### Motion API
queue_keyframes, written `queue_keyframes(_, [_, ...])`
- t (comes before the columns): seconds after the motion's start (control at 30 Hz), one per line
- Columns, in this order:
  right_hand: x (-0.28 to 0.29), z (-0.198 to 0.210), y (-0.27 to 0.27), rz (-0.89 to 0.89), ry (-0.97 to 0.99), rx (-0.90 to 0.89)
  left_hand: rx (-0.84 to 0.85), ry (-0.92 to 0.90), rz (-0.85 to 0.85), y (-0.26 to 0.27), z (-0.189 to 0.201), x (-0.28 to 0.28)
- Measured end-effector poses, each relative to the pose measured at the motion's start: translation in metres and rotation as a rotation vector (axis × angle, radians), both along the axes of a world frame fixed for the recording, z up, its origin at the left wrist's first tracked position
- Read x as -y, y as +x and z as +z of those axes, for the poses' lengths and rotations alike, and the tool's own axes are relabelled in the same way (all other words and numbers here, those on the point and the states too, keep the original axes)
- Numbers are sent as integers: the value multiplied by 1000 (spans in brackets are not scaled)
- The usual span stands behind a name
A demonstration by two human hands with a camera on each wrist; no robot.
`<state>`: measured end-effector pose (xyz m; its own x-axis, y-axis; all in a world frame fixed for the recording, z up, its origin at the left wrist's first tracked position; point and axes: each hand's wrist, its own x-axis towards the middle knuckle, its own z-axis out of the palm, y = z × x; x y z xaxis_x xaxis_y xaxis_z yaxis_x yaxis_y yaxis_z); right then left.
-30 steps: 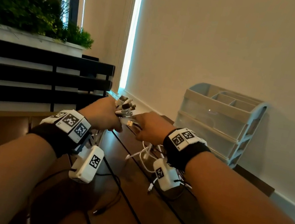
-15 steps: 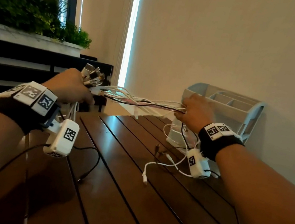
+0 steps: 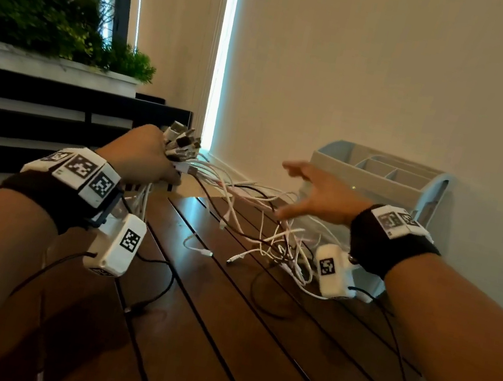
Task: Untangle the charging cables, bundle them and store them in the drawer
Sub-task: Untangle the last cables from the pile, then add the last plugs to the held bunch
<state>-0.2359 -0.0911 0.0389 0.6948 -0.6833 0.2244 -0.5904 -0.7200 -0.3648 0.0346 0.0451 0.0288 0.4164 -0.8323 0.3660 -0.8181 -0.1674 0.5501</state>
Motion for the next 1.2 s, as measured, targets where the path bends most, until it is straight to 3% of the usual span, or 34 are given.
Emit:
queue_keyframes(0.07, [-21, 8, 22, 122, 21, 193, 0, -28, -84, -14, 4, 3])
queue_keyframes(0.17, [-43, -1, 65, 248, 69, 201, 21, -34, -158, -32, 10, 6])
queue_keyframes(0.27, [-46, -19, 90, 199, 16, 224, 33, -28, -214, -39, 14, 8])
queue_keyframes(0.43, [-22, -41, 66, 63, -103, 50, -17, -83, -141, -19, 14, -3])
queue_keyframes(0.6, [-5, -40, 35, -62, -276, -126, 22, -15, -34, 11, -4, -7])
queue_keyframes(0.7, [8, -44, 8, -115, -212, -129, 6, 34, 44, 32, -16, -17])
queue_keyframes(0.77, [6, -45, 2, -107, -208, -162, 37, 166, 21, 32, -25, -21])
queue_keyframes(0.87, [1, -46, 9, -126, -307, -363, 93, 329, -41, 21, -28, -21])
queue_keyframes(1.0, [-4, -48, 28, -105, -412, -651, 80, 204, -31, -1, -1, -28])
queue_keyframes(1.1, [-11, -48, 48, -44, -472, -597, 156, 124, -101, -36, 17, -23])
queue_keyframes(1.2, [-26, -44, 63, 65, -505, -483, 153, 131, -224, -64, 8, -2])
